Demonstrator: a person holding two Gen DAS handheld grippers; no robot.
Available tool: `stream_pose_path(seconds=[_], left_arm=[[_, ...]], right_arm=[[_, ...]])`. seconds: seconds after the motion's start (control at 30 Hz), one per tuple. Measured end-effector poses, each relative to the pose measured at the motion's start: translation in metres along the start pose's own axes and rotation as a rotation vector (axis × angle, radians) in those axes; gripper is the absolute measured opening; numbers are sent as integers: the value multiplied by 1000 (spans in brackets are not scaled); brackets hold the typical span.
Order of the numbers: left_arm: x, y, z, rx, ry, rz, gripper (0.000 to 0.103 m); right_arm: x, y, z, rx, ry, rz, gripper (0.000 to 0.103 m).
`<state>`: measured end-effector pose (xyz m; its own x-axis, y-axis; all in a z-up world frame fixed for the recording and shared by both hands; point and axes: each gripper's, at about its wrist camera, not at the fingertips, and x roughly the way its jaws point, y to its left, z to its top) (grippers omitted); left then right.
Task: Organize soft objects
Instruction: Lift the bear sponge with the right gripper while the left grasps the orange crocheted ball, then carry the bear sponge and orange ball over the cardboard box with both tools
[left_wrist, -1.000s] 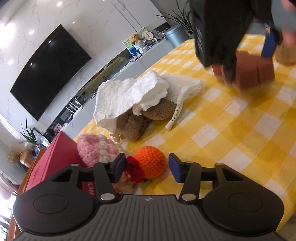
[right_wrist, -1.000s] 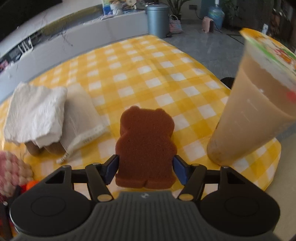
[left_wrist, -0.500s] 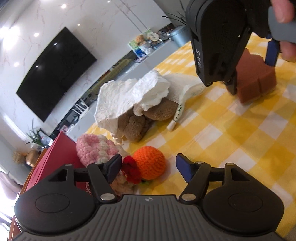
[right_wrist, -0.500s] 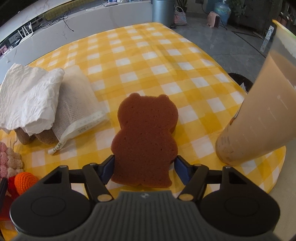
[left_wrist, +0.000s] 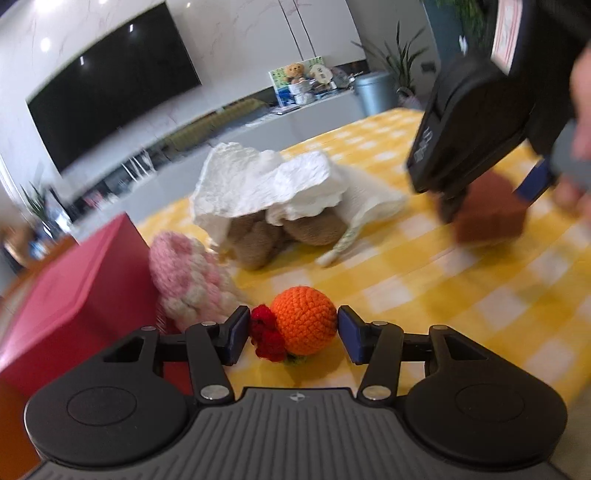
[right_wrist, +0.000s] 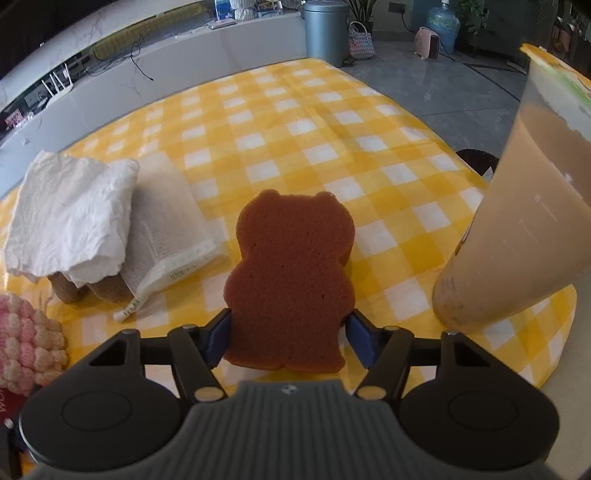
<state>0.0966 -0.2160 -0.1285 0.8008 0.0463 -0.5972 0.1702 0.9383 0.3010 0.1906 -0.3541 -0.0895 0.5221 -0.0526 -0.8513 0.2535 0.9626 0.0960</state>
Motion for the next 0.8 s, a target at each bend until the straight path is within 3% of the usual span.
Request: stream_pose_path(seconds=[0.1, 0.3, 0.8], left_arm=[[-3, 1, 0, -54, 11, -73, 59], [-2, -6, -6, -61, -35, -56, 60], [-31, 15, 9, -125, -82, -114, 59]], right_arm=[[-1, 0, 0, 1, 1, 10, 65], [-2, -1, -2, 0, -4, 11, 65], [-25, 0, 2, 29, -77, 49, 64]])
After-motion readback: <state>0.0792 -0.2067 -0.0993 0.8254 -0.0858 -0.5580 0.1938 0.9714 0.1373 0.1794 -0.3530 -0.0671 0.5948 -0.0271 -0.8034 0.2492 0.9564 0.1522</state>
